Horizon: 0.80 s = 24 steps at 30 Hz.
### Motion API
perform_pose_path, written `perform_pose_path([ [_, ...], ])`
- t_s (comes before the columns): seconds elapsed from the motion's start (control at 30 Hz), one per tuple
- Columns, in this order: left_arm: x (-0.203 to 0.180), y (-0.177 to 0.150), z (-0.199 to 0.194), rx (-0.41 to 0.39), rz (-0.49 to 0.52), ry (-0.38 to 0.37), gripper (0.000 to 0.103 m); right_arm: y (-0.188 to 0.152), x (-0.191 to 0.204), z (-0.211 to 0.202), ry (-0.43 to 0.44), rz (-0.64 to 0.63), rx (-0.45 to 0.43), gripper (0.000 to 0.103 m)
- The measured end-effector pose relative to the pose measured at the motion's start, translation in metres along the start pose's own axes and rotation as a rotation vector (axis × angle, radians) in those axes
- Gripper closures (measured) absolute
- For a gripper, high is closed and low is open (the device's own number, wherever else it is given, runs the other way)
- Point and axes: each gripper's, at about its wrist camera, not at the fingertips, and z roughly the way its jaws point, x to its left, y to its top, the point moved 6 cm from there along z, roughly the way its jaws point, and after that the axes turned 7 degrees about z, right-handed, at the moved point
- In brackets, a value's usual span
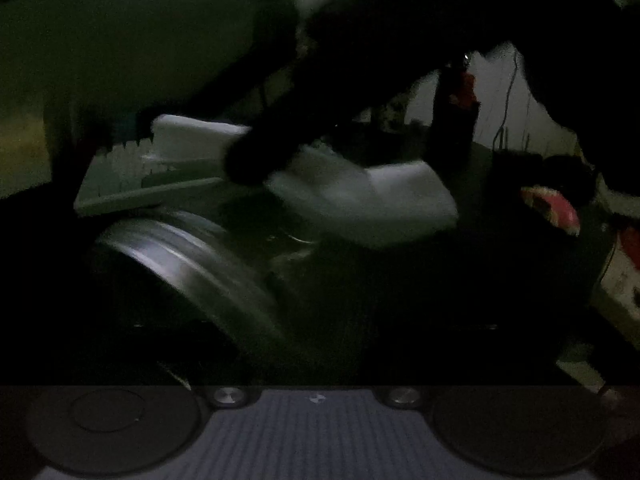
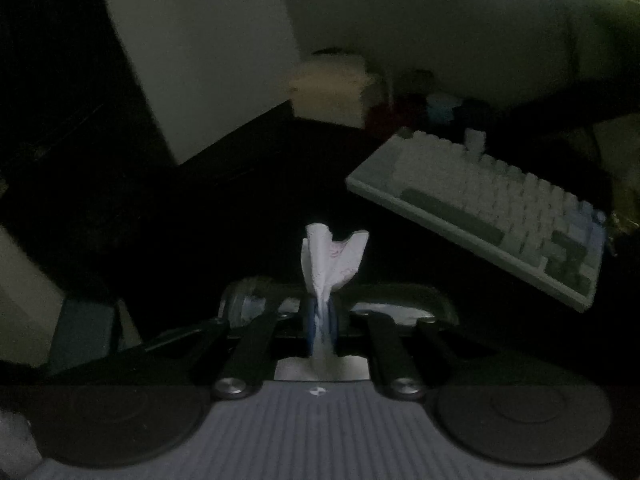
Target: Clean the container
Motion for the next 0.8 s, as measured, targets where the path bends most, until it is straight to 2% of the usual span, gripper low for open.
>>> perform_pose_path([
  [0.07,-0.001,0.000,0.001,-0.002,-0.001,-0.004,0.014,0.002,-0.003,0.002,-0.034,-0.022,-0.020,0.090],
  [0.2,0.000,-0.005,-0.001,-0.019,0.006,-0.015,0.008,0.010,-0.019,0.008,-0.117,-0.016,-0.045,0.090],
  [0.23,0.002,-0.006,-0.002,-0.023,-0.003,-0.022,0.005,0.011,-0.022,0.009,-0.122,0.014,-0.046,0.087],
  [0.3,0.004,-0.008,-0.004,-0.035,-0.024,-0.045,0.000,0.013,-0.017,0.010,-0.097,0.058,-0.045,0.086],
  [0.4,0.008,-0.010,-0.006,-0.055,-0.040,-0.058,0.000,0.010,0.005,0.010,-0.030,0.042,-0.053,0.084],
  [0.5,0.009,-0.012,-0.008,-0.067,-0.046,-0.070,0.000,0.007,0.016,0.011,-0.062,0.004,-0.082,0.071],
  [0.57,0.011,-0.014,-0.010,-0.072,-0.059,-0.083,0.000,0.007,0.017,0.008,-0.083,-0.007,-0.103,0.042],
  [0.63,0.014,-0.015,-0.012,-0.076,-0.075,-0.096,0.000,0.009,0.020,0.001,-0.112,-0.064,-0.149,0.038],
  [0.7,0.016,-0.016,-0.013,-0.080,-0.090,-0.107,0.000,0.010,0.024,-0.010,-0.145,-0.146,-0.210,0.038],
  [0.8,0.018,-0.018,-0.015,-0.082,-0.102,-0.113,0.000,0.011,0.024,-0.023,-0.161,-0.168,-0.291,0.041],
])
